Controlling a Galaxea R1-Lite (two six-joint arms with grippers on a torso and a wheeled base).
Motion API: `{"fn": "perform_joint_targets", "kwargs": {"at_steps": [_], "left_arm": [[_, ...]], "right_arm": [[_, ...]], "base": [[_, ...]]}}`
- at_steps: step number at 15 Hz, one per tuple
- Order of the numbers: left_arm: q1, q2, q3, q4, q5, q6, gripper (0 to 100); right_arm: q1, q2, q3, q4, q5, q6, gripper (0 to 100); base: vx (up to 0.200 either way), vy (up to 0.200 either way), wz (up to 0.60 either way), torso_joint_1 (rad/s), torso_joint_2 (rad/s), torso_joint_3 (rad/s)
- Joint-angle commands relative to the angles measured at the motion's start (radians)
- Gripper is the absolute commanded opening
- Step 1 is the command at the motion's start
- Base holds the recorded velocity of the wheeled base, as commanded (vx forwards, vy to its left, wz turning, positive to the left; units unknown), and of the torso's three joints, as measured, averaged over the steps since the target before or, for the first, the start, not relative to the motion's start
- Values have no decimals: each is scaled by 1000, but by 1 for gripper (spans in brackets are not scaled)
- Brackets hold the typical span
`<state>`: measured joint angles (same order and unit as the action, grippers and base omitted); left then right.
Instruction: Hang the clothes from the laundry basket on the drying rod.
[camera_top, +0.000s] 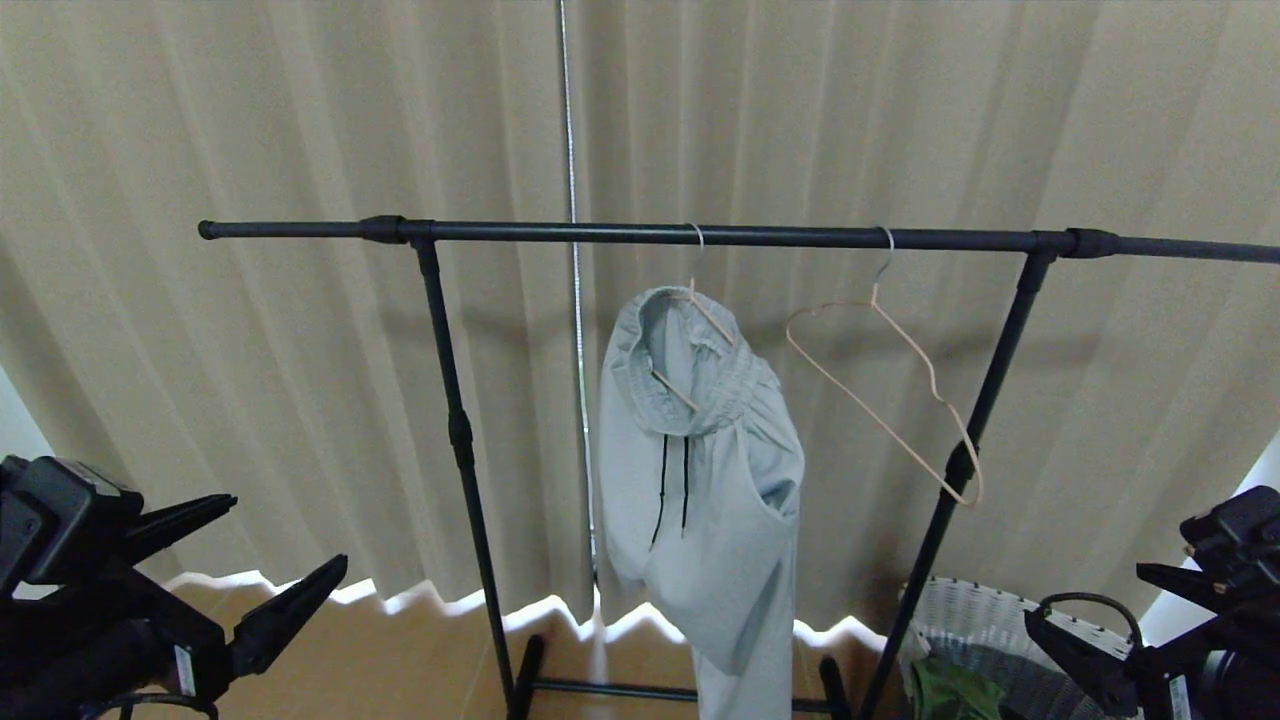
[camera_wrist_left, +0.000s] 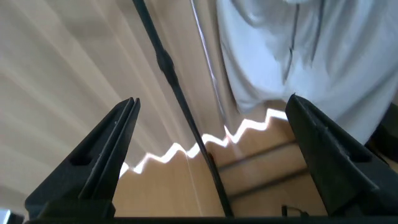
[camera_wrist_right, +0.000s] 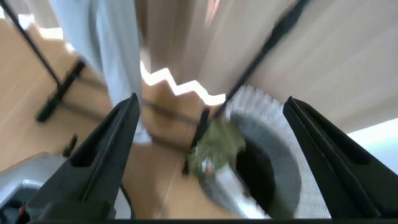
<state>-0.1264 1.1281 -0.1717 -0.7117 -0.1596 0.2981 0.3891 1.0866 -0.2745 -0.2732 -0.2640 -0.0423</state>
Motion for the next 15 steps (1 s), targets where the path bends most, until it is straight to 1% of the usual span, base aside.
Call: {"fn": "perform_joint_targets", "kwargs": {"at_steps": [1, 3, 6, 8, 10, 11, 12, 14, 15], "left_arm": [[1, -5, 9, 0, 0, 0, 100], [1, -1, 9, 0, 0, 0, 100], [-1, 45, 6, 0, -1, 0, 100], [-1, 68, 3, 0, -1, 0, 100], [-13, 93, -11, -2, -1, 1, 100], [-32, 102, -26, -2, -1, -2, 100], [-42, 110, -29, 0, -1, -7, 100], [-44, 128, -15, -2, -1, 0, 100], [-44, 130, -22, 0, -1, -2, 100]], "right_arm": [[0, -8, 6, -1, 0, -1, 100], [0, -7, 3, -1, 0, -1, 100], [0, 9, 3, -1, 2, -1, 100], [0, 39, -15, -4, 3, 1, 100], [0, 110, -25, -4, 6, 2, 100], [0, 151, -34, -27, 8, 4, 100], [0, 194, -26, -90, 6, 6, 100], [-1, 243, 26, -210, -1, 2, 100], [-1, 253, 40, -242, -4, 1, 100]], "base": [[-200, 0, 0, 2, 2, 7], [-200, 0, 0, 0, 5, 0], [0, 0, 0, 0, 0, 0], [0, 0, 0, 0, 0, 0], [0, 0, 0, 0, 0, 0], [0, 0, 0, 0, 0, 0], [0, 0, 0, 0, 0, 0], [0, 0, 0, 0, 0, 0], [0, 0, 0, 0, 0, 0]]}}
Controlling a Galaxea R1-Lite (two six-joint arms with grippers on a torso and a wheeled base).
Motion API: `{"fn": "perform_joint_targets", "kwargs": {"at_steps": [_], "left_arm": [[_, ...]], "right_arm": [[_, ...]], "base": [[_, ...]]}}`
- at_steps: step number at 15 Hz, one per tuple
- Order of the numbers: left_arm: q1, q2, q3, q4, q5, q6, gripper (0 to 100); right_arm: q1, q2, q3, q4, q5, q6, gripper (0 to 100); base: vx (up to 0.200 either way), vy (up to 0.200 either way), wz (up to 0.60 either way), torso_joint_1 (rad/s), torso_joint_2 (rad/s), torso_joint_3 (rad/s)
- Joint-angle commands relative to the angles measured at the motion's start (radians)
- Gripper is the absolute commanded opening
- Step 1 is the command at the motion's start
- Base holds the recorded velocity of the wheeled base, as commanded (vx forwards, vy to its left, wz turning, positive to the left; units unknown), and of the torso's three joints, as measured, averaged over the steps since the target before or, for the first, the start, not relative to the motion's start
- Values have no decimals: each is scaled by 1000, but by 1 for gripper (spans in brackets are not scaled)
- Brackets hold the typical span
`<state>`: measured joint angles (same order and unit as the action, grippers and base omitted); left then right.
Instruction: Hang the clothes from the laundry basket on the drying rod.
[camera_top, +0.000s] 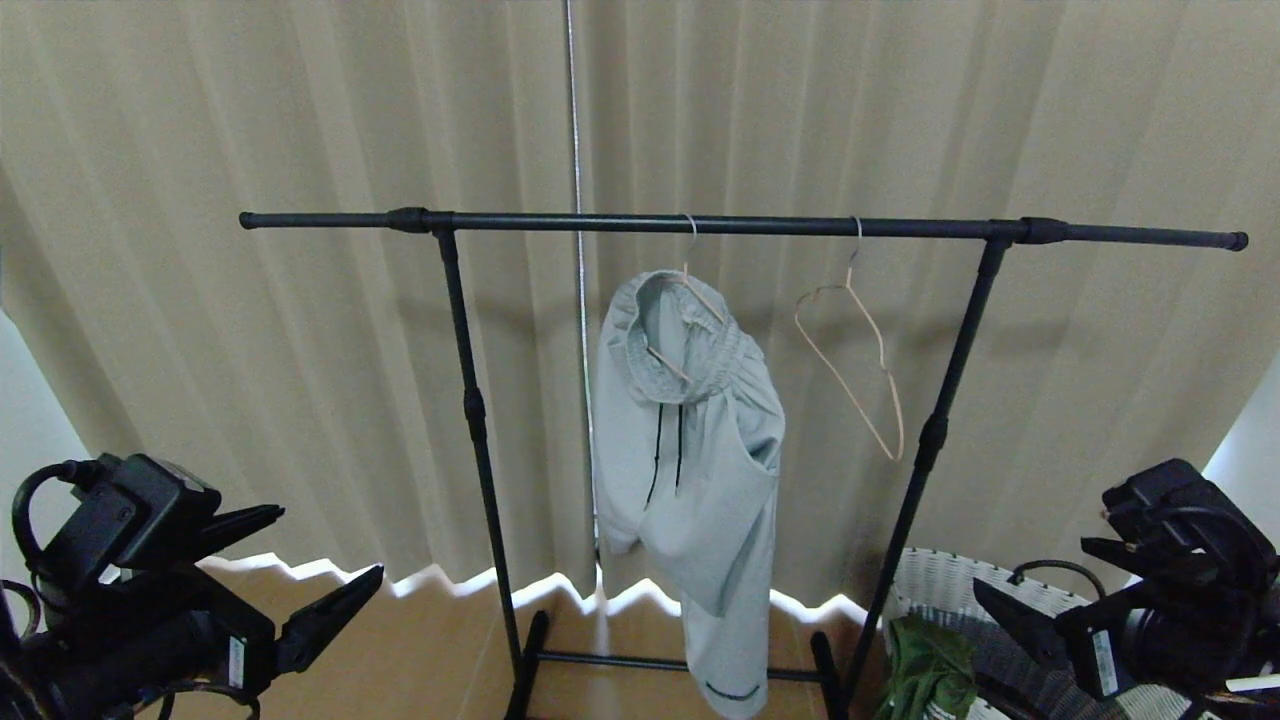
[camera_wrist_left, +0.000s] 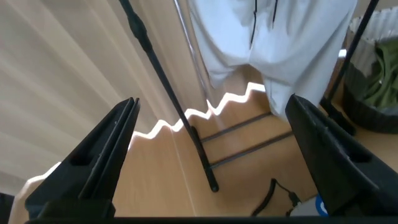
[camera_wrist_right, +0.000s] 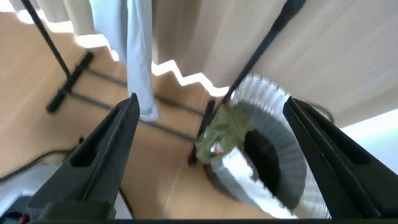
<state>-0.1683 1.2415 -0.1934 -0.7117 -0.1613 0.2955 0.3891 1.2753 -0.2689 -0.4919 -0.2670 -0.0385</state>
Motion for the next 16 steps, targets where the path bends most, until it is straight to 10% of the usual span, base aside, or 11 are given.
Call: {"fn": "perform_joint_targets", "kwargs": {"at_steps": [1, 16], "left_arm": [[-2, 24, -8, -2, 0, 1, 100], [7, -16, -17, -3, 3, 5, 100]], "right_arm": [[-1, 68, 40, -50, -15, -3, 100], [-78, -54, 85, -65, -80, -124, 100]], "base": [[0, 0, 0, 0, 0, 0], [0, 0, 0, 0, 0, 0]]}}
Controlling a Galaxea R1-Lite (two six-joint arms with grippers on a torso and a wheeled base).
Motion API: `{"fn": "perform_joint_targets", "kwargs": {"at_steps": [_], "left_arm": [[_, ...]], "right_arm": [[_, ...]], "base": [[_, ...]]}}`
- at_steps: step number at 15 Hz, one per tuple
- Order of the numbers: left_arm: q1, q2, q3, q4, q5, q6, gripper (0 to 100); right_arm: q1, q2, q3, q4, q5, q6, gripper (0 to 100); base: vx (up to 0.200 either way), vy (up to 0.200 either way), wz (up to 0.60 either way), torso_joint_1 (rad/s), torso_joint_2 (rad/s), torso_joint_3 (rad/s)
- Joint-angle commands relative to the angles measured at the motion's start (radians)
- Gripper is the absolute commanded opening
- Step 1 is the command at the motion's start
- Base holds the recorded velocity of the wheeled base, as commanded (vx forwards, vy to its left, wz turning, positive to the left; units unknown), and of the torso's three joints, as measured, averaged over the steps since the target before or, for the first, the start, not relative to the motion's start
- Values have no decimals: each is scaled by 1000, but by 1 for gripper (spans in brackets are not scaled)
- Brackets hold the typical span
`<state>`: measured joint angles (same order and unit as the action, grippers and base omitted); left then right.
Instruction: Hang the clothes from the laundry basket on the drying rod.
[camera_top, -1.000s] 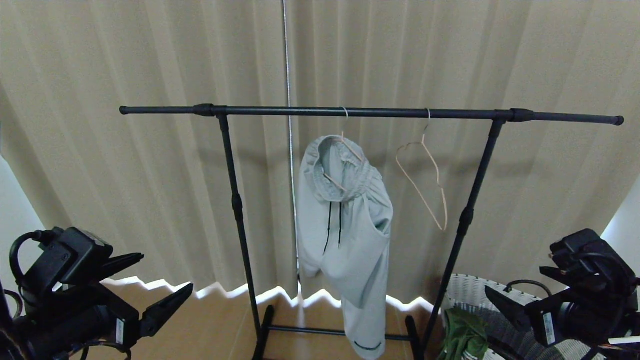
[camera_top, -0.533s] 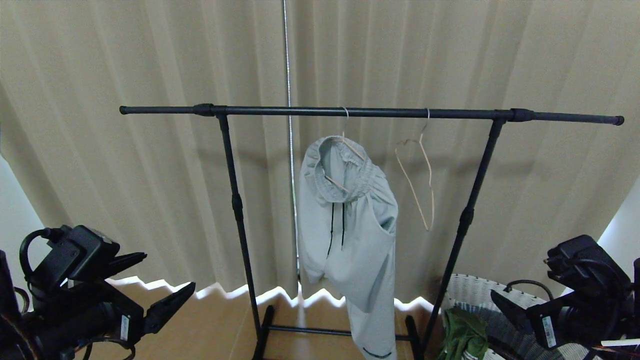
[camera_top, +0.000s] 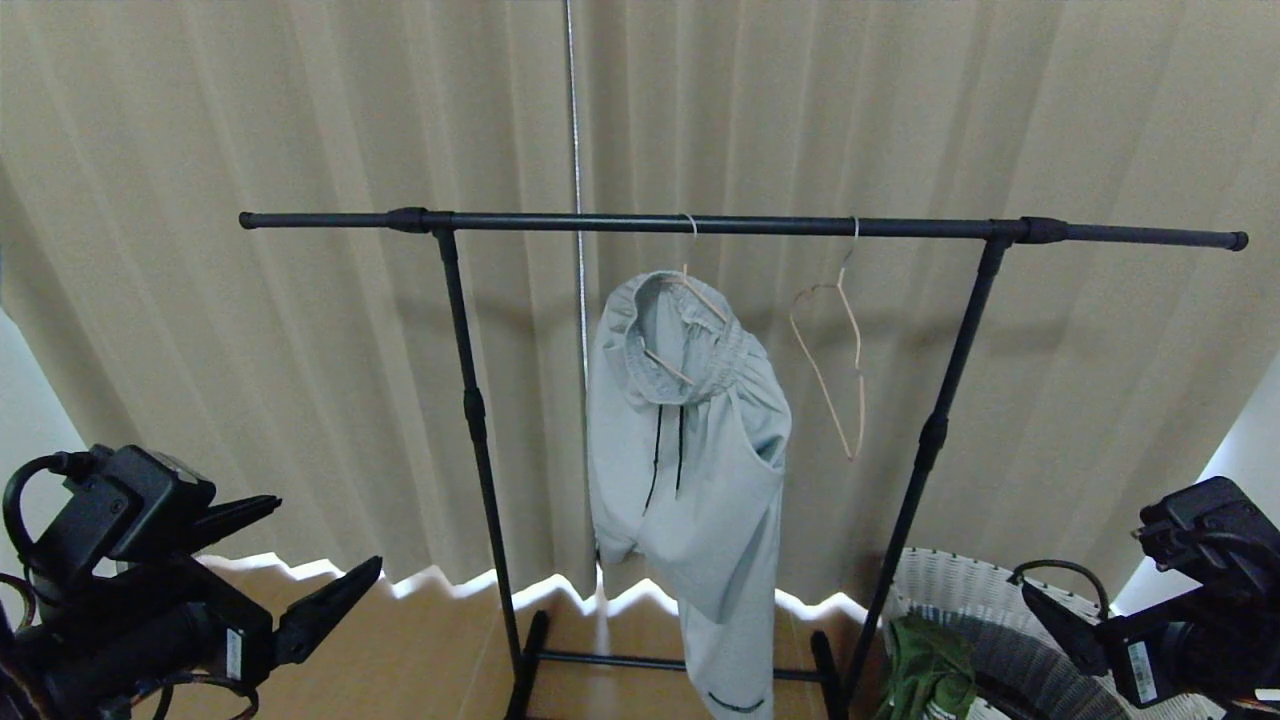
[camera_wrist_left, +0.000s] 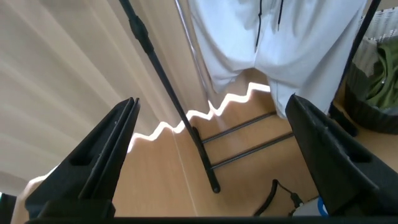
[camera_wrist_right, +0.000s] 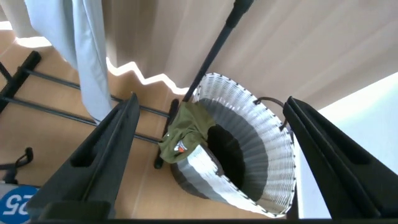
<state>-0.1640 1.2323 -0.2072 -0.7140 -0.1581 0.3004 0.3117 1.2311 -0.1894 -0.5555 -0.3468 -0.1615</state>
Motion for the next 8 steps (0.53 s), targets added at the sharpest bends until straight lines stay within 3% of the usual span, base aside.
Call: {"fn": "perform_joint_targets", "kwargs": {"at_steps": [1, 8], "left_arm": [[3, -8, -3, -1, 0, 0, 100], [3, -27, 3, -1, 3, 0, 100]], "right_arm": [[0, -10, 7, -1, 0, -4, 100], [0, -25, 10, -1, -1, -9, 100]], "base": [[0, 0, 0, 0, 0, 0], [0, 0, 0, -8, 16, 8]]}}
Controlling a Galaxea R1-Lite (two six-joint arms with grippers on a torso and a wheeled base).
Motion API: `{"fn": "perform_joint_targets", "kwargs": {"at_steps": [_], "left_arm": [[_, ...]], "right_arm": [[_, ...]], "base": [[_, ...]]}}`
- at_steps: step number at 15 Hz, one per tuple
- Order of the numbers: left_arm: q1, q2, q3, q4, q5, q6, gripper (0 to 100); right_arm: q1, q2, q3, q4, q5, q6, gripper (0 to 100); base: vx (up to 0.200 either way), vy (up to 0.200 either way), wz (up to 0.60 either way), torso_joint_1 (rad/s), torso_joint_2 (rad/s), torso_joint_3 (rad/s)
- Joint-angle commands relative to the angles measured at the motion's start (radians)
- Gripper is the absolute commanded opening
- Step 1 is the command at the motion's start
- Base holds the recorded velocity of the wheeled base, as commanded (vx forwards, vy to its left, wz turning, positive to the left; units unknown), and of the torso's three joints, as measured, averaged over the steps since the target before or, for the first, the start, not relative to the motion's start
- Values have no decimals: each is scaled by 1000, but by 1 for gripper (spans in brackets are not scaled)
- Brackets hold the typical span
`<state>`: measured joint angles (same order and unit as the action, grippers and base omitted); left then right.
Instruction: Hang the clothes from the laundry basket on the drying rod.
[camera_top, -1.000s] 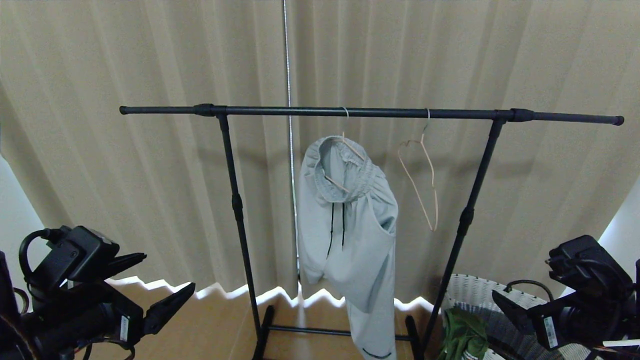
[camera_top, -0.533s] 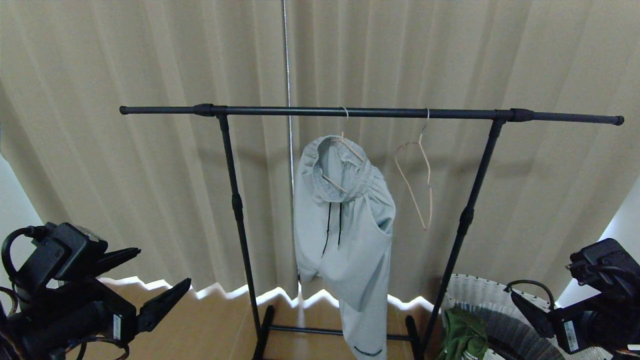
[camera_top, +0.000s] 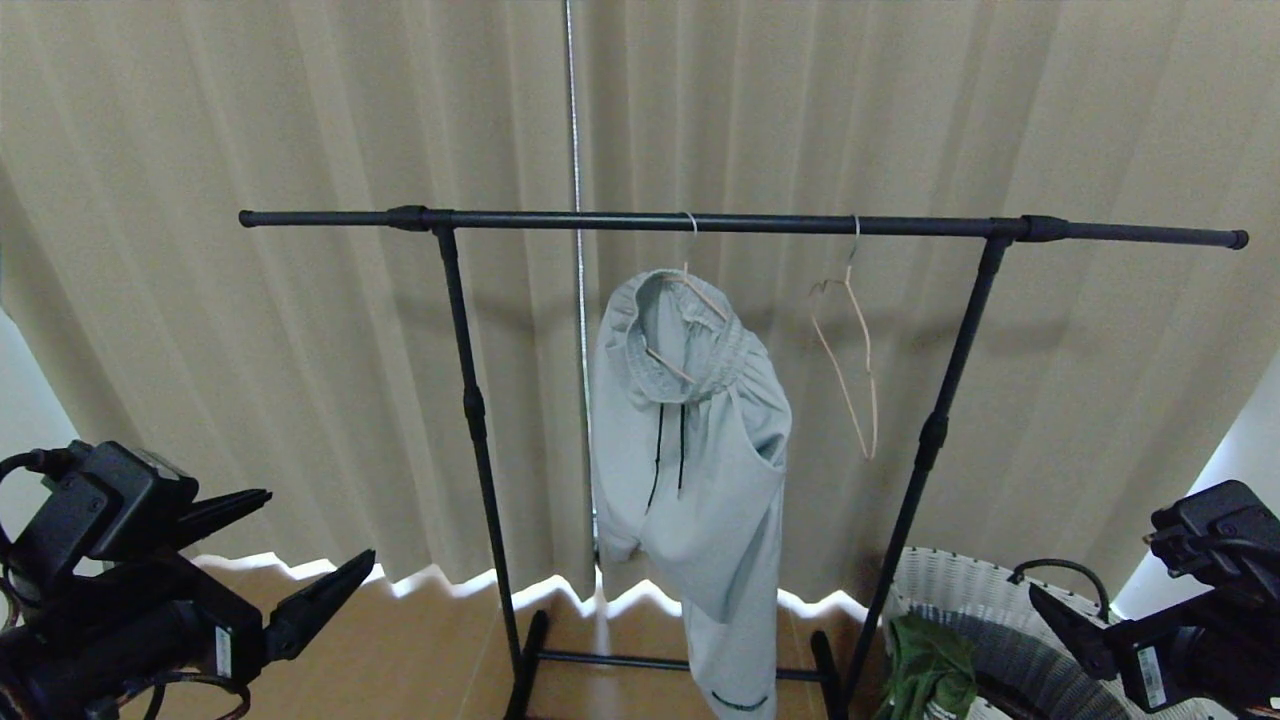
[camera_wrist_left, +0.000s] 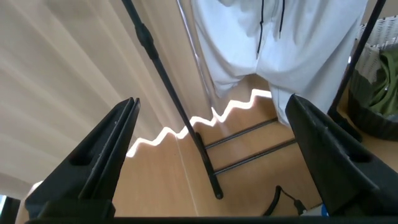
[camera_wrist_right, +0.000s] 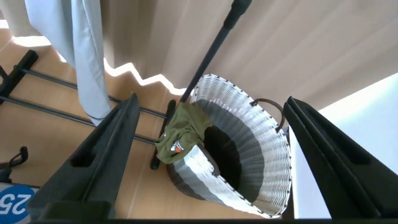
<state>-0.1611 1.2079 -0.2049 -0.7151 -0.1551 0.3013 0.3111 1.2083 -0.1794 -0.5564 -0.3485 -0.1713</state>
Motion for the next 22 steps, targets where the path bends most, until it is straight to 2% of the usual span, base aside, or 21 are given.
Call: {"fn": "perform_joint_targets", "kwargs": {"at_steps": [1, 10, 12, 22], "left_arm": [[0, -2, 4, 0, 0, 2, 100], [-5, -21, 22, 0, -3, 10, 100], [-6, -45, 48, 0, -3, 68, 100], [-3, -44, 50, 0, -3, 71, 100]], "right_arm": [[0, -1, 1, 1, 0, -1, 100], [0, -15, 11, 0, 0, -2, 100], [0, -15, 20, 0, 2, -19, 100], [0, -18, 34, -4, 3, -28, 100]], "base": [[0, 0, 0, -144, 305, 149], [0, 0, 0, -222, 472, 252], [0, 0, 0, -217, 471, 256], [0, 0, 0, -188, 451, 261]]}}
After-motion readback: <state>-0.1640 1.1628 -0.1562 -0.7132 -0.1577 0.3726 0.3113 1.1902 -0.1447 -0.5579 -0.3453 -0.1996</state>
